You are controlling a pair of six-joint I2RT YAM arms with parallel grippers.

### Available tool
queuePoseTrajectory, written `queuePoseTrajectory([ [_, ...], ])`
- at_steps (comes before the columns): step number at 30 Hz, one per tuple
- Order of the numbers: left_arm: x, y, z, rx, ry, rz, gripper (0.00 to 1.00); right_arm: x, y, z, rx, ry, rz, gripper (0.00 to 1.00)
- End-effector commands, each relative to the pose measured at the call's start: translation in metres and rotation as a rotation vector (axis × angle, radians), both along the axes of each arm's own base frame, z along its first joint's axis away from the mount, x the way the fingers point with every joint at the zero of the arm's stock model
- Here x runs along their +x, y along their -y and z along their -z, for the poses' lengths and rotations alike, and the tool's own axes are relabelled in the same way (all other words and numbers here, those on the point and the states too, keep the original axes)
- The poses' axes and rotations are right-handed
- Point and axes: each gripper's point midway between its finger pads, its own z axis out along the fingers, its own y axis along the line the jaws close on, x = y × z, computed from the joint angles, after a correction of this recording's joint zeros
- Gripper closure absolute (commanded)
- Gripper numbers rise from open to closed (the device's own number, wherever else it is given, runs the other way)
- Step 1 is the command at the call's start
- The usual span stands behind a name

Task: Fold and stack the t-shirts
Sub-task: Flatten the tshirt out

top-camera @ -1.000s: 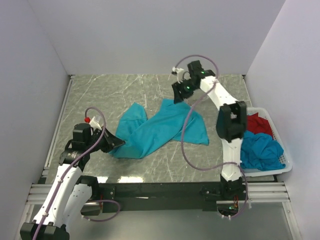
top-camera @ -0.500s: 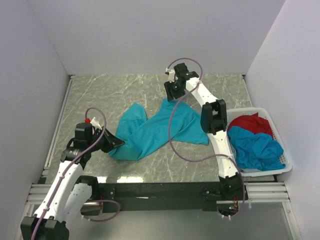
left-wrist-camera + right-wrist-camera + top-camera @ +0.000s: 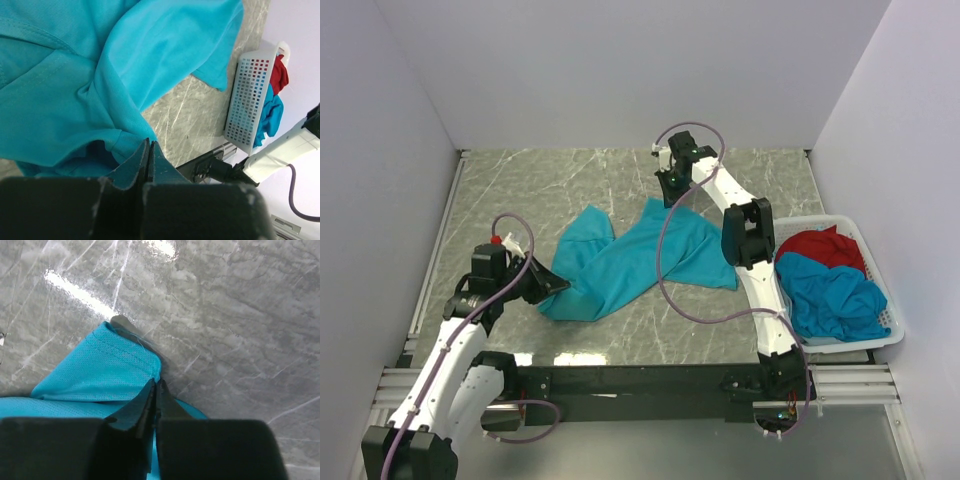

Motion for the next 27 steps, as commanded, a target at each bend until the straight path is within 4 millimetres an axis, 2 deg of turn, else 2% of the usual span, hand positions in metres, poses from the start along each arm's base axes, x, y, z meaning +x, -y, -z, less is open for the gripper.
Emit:
queuePoseTrajectory([
  [1,0.015,-0.002,-0.021,0.020,0.094,-0.004,1.00,-0.005,-0.001,-0.027,0.000,0.026,-0.019,0.99],
  [2,0.019,-0.003,-0.029,0.028,0.117,-0.011,1.00,0.002,-0.001,-0.037,0.001,0.063,-0.015,1.00],
  [3,0.026,-0.008,-0.031,0.053,0.131,-0.037,1.00,0.013,-0.001,-0.056,0.010,0.121,-0.012,1.00],
  [4,0.032,-0.012,-0.035,0.078,0.154,-0.052,1.00,0.022,-0.001,-0.081,0.023,0.189,-0.009,1.00],
  [5,0.042,-0.014,-0.052,0.091,0.201,-0.069,1.00,0.031,-0.001,-0.107,0.029,0.260,-0.002,1.00],
  [6,0.056,-0.020,-0.058,0.120,0.223,-0.105,1.00,0.036,0.000,-0.127,0.030,0.315,-0.007,1.00],
  [7,0.065,-0.022,-0.068,0.139,0.258,-0.107,1.00,0.039,0.002,-0.162,0.045,0.390,-0.006,1.00],
  [8,0.083,-0.023,-0.089,0.150,0.296,-0.116,1.00,0.046,0.004,-0.190,0.051,0.470,0.006,1.00],
  [9,0.094,-0.024,-0.102,0.163,0.321,-0.125,1.00,0.048,0.006,-0.211,0.057,0.523,0.016,1.00],
  [10,0.107,-0.026,-0.117,0.183,0.363,-0.131,1.00,0.043,0.011,-0.254,0.080,0.611,0.025,1.00],
  [11,0.122,-0.026,-0.158,0.181,0.449,-0.142,1.00,0.046,0.017,-0.283,0.103,0.683,0.041,1.00],
  [12,0.139,-0.026,-0.164,0.189,0.447,-0.146,1.00,0.042,0.021,-0.310,0.143,0.731,0.047,1.00],
  [13,0.150,-0.027,-0.183,0.195,0.494,-0.148,1.00,0.027,0.026,-0.356,0.208,0.801,0.064,1.00],
  [14,0.158,-0.027,-0.231,0.186,0.589,-0.165,1.00,0.022,0.037,-0.386,0.249,0.859,0.080,1.00],
  [15,0.171,-0.028,-0.242,0.190,0.598,-0.168,1.00,0.010,0.039,-0.410,0.304,0.888,0.076,1.00],
  [16,0.175,-0.028,-0.264,0.199,0.645,-0.166,1.00,-0.015,0.049,-0.455,0.346,0.970,0.074,1.00],
  [17,0.171,-0.030,-0.312,0.192,0.730,-0.180,1.00,-0.030,0.052,-0.479,0.376,1.016,0.060,1.00],
  [18,0.174,-0.029,-0.327,0.191,0.758,-0.177,1.00,-0.041,0.064,-0.493,0.401,1.035,0.067,1.00],
  [19,0.169,-0.029,-0.346,0.192,0.805,-0.172,1.00,-0.078,0.070,-0.529,0.446,1.101,0.033,1.00],
  [20,0.161,-0.028,-0.370,0.181,0.863,-0.167,1.00,-0.089,0.073,-0.531,0.466,1.098,0.015,1.00],
  [21,0.146,-0.025,-0.383,0.167,0.908,-0.142,1.00,-0.101,0.083,-0.536,0.479,1.102,0.013,1.00],
  [22,0.138,-0.023,-0.388,0.164,0.936,-0.129,1.00,-0.135,0.089,-0.554,0.494,1.143,-0.016,1.00],
  [23,0.136,-0.020,-0.370,0.157,0.907,-0.105,1.00,-0.142,0.081,-0.528,0.513,1.067,-0.074,1.00],
  [24,0.113,-0.016,-0.374,0.137,0.947,-0.075,1.00,-0.152,0.081,-0.518,0.512,1.043,-0.103,1.00],
  [25,0.105,-0.013,-0.363,0.124,0.936,-0.052,1.00,-0.181,0.083,-0.518,0.481,1.078,-0.162,1.00],
  [26,0.107,-0.010,-0.316,0.122,0.842,-0.027,1.00,-0.179,0.080,-0.468,0.471,0.967,-0.176,1.00],
  [27,0.084,-0.006,-0.310,0.098,0.858,0.008,1.00,-0.187,0.080,-0.447,0.442,0.951,-0.216,1.00],
])
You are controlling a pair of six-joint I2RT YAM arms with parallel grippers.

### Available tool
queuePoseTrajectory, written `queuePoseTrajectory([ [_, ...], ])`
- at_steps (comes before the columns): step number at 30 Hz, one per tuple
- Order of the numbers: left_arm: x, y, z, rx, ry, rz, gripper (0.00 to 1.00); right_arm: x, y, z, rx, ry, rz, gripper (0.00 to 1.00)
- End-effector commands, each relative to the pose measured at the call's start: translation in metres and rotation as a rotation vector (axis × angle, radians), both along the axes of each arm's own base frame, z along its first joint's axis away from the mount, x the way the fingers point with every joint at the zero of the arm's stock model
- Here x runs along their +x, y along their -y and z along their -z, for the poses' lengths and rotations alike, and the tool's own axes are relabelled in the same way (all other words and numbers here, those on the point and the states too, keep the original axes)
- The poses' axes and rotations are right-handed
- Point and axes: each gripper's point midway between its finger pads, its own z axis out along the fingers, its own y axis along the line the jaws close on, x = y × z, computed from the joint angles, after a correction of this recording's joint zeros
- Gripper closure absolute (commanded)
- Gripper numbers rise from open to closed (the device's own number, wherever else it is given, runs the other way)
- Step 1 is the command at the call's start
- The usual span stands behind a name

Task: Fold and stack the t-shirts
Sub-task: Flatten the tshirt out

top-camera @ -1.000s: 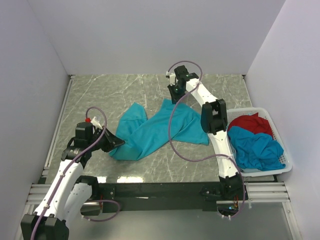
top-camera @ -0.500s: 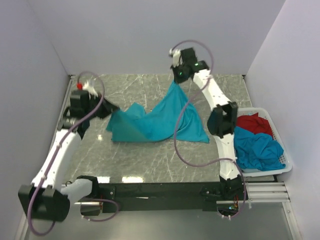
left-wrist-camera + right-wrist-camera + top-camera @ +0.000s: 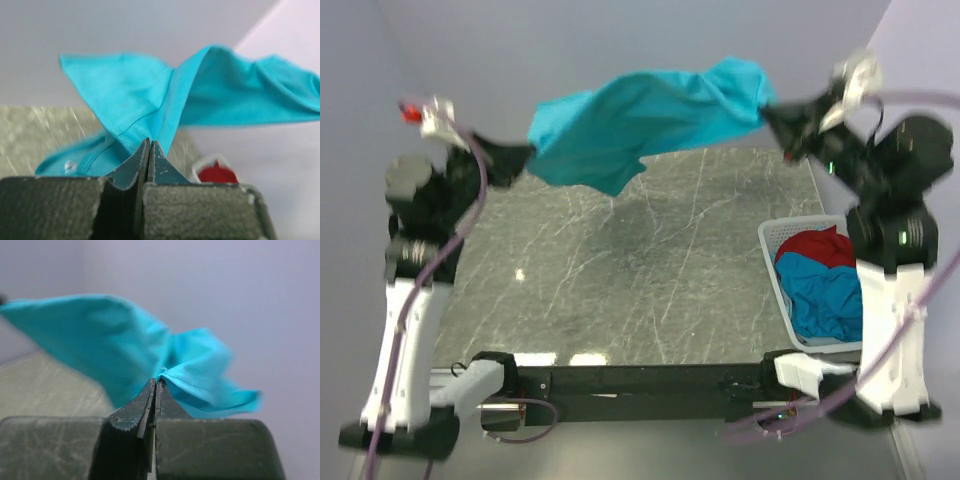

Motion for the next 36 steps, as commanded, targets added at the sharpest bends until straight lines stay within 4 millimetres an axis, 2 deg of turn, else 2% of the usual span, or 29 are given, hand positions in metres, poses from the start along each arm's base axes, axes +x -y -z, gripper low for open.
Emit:
queuePoseTrajectory([
  [1,-0.039,0.018,0.068,0.024,-0.096,0.145,1.00,-0.019,-0.025,0.115,-0.141,-0.209,-0.201,1.00],
  [2,-0.041,0.021,0.119,0.027,-0.204,0.165,1.00,-0.029,-0.029,0.177,-0.166,-0.352,-0.263,1.00],
  [3,-0.058,0.021,0.131,0.026,-0.212,0.180,1.00,-0.039,-0.029,0.204,-0.240,-0.357,-0.305,1.00],
  [4,-0.070,0.025,0.157,0.033,-0.275,0.219,0.99,-0.059,-0.028,0.226,-0.284,-0.377,-0.342,1.00],
  [5,-0.079,0.027,0.196,0.035,-0.367,0.241,0.98,-0.085,-0.027,0.286,-0.306,-0.553,-0.401,1.00],
  [6,-0.095,0.027,0.206,0.035,-0.379,0.257,0.96,-0.099,-0.025,0.311,-0.365,-0.570,-0.446,1.00],
  [7,-0.112,0.032,0.228,0.021,-0.466,0.306,0.91,-0.114,-0.020,0.333,-0.406,-0.609,-0.456,1.00],
  [8,-0.124,0.033,0.253,0.019,-0.548,0.318,0.87,-0.139,-0.014,0.374,-0.422,-0.748,-0.477,0.98],
  [9,-0.138,0.041,0.268,0.026,-0.609,0.362,0.75,-0.146,-0.003,0.389,-0.478,-0.767,-0.440,0.93],
  [10,-0.150,0.048,0.278,-0.007,-0.673,0.407,0.67,-0.153,0.003,0.400,-0.495,-0.801,-0.414,0.86],
  [11,-0.167,0.054,0.295,-0.021,-0.754,0.457,0.56,-0.160,0.009,0.412,-0.522,-0.814,-0.408,0.65],
  [12,-0.178,0.058,0.298,-0.020,-0.772,0.483,0.42,-0.153,0.017,0.407,-0.466,-0.804,-0.330,0.52],
  [13,-0.180,0.057,0.294,-0.009,-0.761,0.465,0.20,-0.142,0.024,0.394,-0.470,-0.713,-0.241,0.32],
  [14,-0.174,0.048,0.296,0.021,-0.756,0.383,0.16,-0.137,0.025,0.383,-0.462,-0.678,-0.209,0.25],
  [16,-0.173,0.037,0.290,0.058,-0.733,0.310,0.09,-0.131,0.021,0.372,-0.417,-0.672,-0.200,0.19],
  [17,-0.167,0.033,0.278,0.061,-0.693,0.275,0.08,-0.122,0.019,0.361,-0.403,-0.648,-0.198,0.19],
  [19,-0.149,0.030,0.267,0.061,-0.629,0.224,0.09,-0.102,0.012,0.365,-0.341,-0.721,-0.218,0.20],
  [20,-0.141,0.029,0.265,0.060,-0.617,0.209,0.09,-0.094,0.007,0.361,-0.318,-0.734,-0.233,0.20],
  [21,-0.126,0.032,0.263,0.062,-0.598,0.201,0.10,-0.085,0.001,0.372,-0.284,-0.813,-0.262,0.22],
  [23,-0.104,0.035,0.272,0.075,-0.631,0.187,0.11,-0.075,-0.016,0.372,-0.267,-0.844,-0.335,0.26],
  [24,-0.095,0.035,0.274,0.083,-0.635,0.175,0.12,-0.069,-0.022,0.388,-0.286,-0.909,-0.360,0.26],
  [26,-0.075,0.035,0.273,0.116,-0.627,0.155,0.16,-0.064,-0.033,0.397,-0.351,-0.954,-0.381,0.29],
  [28,-0.054,0.026,0.295,0.178,-0.700,0.081,0.19,-0.055,-0.034,0.418,-0.413,-1.023,-0.361,0.31],
  [31,-0.031,0.012,0.320,0.239,-0.778,-0.025,0.24,-0.045,-0.045,0.429,-0.450,-1.029,-0.365,0.32],
  [34,-0.021,0.005,0.355,0.265,-0.873,-0.077,0.26,-0.041,-0.055,0.444,-0.473,-1.057,-0.367,0.32],
  [35,-0.015,0.000,0.372,0.272,-0.916,-0.100,0.28,-0.040,-0.058,0.449,-0.475,-1.068,-0.371,0.32],
  [36,-0.013,-0.002,0.381,0.265,-0.945,-0.110,0.32,-0.037,-0.060,0.456,-0.470,-1.088,-0.365,0.33],
])
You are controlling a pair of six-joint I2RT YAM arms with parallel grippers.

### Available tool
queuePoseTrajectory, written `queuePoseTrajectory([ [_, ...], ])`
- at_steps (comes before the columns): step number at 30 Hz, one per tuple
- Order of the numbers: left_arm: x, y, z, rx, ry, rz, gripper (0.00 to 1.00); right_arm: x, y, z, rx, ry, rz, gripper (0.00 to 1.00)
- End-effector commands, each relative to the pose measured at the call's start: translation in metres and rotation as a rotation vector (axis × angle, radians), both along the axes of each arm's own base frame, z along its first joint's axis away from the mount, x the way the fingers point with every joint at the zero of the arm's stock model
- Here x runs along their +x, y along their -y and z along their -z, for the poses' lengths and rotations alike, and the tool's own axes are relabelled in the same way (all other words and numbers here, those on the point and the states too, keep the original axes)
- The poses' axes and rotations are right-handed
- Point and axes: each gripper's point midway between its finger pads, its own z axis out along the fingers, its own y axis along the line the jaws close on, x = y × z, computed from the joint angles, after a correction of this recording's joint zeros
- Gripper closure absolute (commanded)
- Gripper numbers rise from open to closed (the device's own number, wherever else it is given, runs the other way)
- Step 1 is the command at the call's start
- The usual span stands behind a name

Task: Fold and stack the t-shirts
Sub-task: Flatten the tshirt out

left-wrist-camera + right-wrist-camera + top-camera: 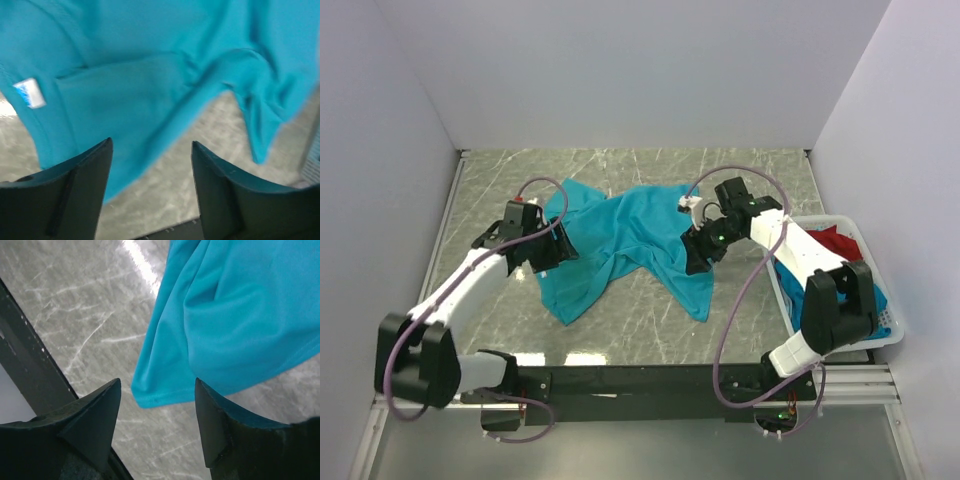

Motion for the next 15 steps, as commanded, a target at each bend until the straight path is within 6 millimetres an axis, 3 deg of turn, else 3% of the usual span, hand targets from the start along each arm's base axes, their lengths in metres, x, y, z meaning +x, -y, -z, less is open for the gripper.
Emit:
queuePoseTrajectory([
  [1,0.029,-0.018,0.014,0.064,0.012,-0.080,0.35,0.027,-0.008,0.000,-0.005,0.046,0.037,0.33],
  [2,0.032,-0.025,0.029,0.084,-0.031,-0.107,0.37,0.028,-0.008,0.003,-0.009,0.035,0.046,0.34],
  [8,0.050,-0.049,0.056,0.187,-0.084,-0.180,0.39,0.030,-0.006,0.017,-0.025,0.013,0.066,0.35],
  [11,0.051,-0.052,0.073,0.210,-0.142,-0.173,0.42,0.026,-0.005,0.023,-0.033,-0.005,0.065,0.35],
  [15,0.050,-0.051,0.079,0.212,-0.156,-0.160,0.45,0.025,0.003,0.032,-0.081,0.006,0.078,0.35],
])
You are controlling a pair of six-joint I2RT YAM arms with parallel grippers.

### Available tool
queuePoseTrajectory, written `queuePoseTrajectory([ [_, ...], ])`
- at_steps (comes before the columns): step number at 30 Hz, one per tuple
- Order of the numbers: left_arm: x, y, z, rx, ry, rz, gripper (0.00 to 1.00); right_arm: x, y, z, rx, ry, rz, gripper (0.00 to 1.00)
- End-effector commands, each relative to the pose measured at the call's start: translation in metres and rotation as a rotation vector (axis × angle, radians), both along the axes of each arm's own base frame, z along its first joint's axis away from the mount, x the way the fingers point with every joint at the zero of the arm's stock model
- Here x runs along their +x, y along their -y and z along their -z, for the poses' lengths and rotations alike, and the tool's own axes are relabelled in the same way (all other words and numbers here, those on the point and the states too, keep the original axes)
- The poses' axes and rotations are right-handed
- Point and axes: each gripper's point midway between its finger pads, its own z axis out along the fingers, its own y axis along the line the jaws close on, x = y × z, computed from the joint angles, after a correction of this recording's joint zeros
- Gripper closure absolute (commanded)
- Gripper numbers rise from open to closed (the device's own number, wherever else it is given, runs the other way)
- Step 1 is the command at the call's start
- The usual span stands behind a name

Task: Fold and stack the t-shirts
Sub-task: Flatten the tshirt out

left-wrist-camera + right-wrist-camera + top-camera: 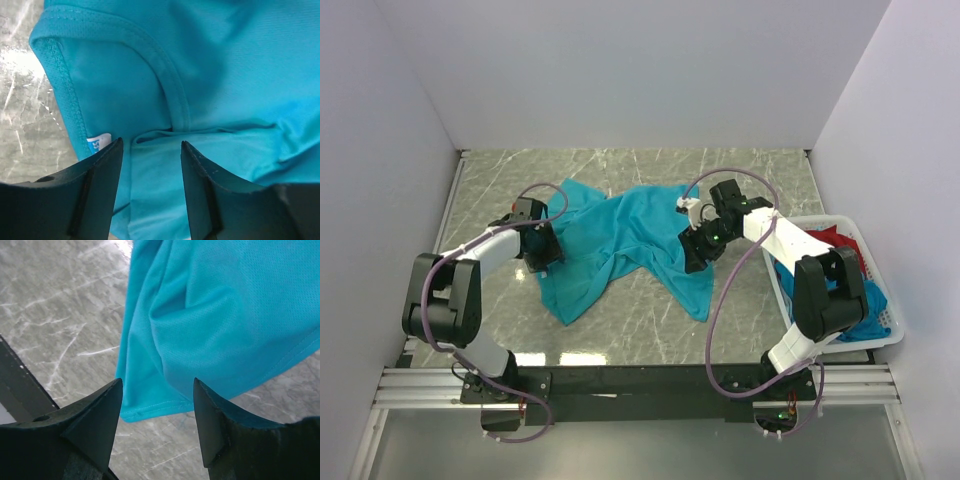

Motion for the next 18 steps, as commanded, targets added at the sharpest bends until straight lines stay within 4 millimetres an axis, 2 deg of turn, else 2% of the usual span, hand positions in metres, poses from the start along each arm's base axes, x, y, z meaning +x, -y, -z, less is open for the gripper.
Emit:
queuePoseTrajectory([
  [1,0.015,-0.003,-0.010,0.019,0.049,0.008,0.45,0.006,0.003,0.004,-0.036,0.035,0.015,0.35],
  [5,0.015,-0.002,-0.003,0.023,0.028,0.015,0.50,0.003,0.005,0.006,-0.046,0.033,0.011,0.35],
  [9,0.016,0.002,0.000,0.004,0.016,0.027,0.62,0.002,0.007,0.004,-0.051,0.045,0.014,0.35],
  [13,0.015,0.000,0.000,0.013,0.014,0.030,0.68,-0.001,0.007,0.003,-0.045,0.049,0.010,0.35],
  [16,0.014,-0.001,0.001,0.017,0.013,0.031,0.76,-0.003,0.007,0.002,-0.040,0.044,0.008,0.35],
  [18,0.013,0.000,0.000,0.011,0.014,0.034,0.89,-0.004,0.007,0.001,-0.040,0.048,0.001,0.35],
])
